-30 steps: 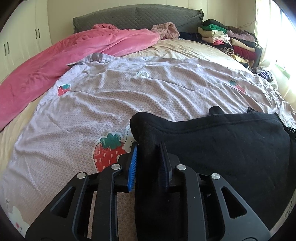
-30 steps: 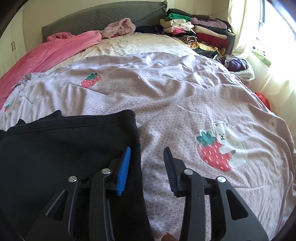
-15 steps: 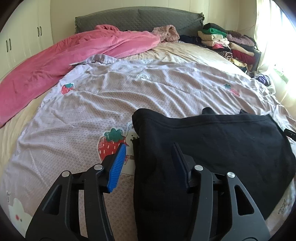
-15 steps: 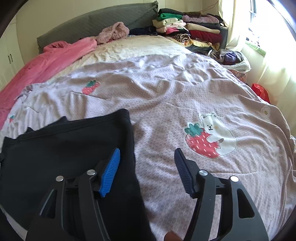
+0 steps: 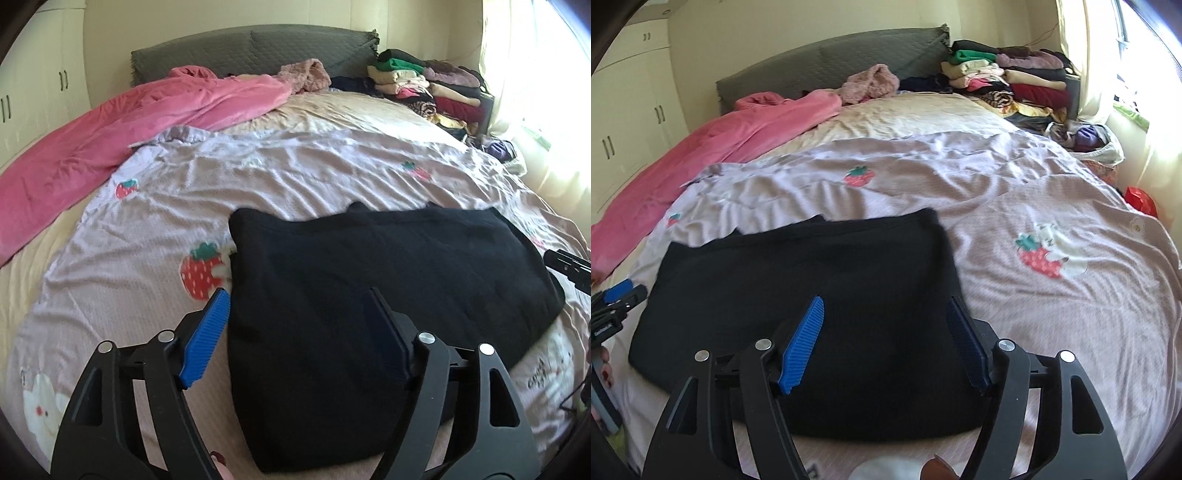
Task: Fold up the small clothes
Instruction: 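Fold the side edge over with both tools and open them, then move the right tool to the sweatshirt's other side edge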
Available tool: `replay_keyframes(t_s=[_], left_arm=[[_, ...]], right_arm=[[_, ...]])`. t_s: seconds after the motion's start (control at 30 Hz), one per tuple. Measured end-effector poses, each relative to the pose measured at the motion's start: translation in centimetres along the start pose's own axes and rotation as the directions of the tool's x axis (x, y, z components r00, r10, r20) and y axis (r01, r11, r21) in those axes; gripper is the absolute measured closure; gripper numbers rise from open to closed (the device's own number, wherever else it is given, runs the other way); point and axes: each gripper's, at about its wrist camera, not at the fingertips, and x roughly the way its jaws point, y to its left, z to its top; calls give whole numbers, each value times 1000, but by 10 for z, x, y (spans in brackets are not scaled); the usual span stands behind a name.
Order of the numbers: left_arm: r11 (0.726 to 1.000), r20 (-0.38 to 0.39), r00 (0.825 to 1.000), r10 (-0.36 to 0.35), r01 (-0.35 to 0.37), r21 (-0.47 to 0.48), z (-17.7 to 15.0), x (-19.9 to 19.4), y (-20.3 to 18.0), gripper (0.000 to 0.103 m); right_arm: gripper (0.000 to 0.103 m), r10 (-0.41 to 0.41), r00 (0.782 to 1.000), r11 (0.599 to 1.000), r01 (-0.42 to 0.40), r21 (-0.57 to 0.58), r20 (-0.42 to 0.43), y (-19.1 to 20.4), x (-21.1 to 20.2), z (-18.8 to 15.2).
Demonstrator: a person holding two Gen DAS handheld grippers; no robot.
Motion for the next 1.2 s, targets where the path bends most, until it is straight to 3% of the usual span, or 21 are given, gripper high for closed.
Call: replay_keyframes(t_s=[0.27,0.47,0.57,0.63,0.9,1.2], left_arm=[[1000,-126,992,3,-4,-8,-31,20,4,30],[999,-114,993,-25,20,-43,-28,11,11,26],[998,-102,994,-27,20,-66,-24,8,18,22],[996,-101,994,-31,21,-92,-20,8,26,19],[983,-100,994,-37,18,-184,-3,13,56,15],[952,-158,981,-112,61,-301,5,43,84,15]], right_arm=[[33,-8,988,999,15,43,-153,3,27,-26],[23,34,995,999,-33,20,-94,15,10,-24],[23,85,994,995,-88,-42,-67,37,-3,-24],[15,121,992,985,-125,-117,-46,63,-13,-26],[10,202,979,889,-200,-411,-39,155,-26,-43],[10,182,979,758,-199,-621,-92,221,7,-72]])
